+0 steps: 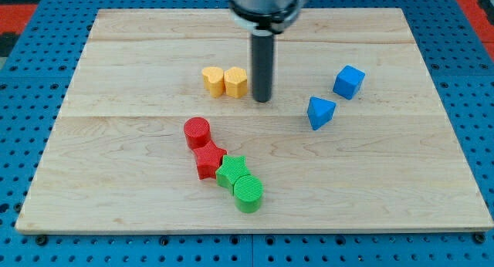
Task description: Point your arm towards the center right
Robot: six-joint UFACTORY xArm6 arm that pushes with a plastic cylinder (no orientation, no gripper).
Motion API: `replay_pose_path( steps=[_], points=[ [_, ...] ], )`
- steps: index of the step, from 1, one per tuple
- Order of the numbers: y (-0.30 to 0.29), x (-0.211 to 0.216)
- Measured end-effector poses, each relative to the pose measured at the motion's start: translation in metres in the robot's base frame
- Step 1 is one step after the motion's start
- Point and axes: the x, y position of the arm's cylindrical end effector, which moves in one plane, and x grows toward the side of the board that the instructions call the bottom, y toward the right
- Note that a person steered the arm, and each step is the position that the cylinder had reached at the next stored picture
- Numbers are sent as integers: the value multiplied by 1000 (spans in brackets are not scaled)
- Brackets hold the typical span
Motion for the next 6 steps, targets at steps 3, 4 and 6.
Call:
replay_pose_path(
  steps=[3,4,6],
  points=[
    [171,-77],
    [188,-24],
    [92,-27]
  ],
)
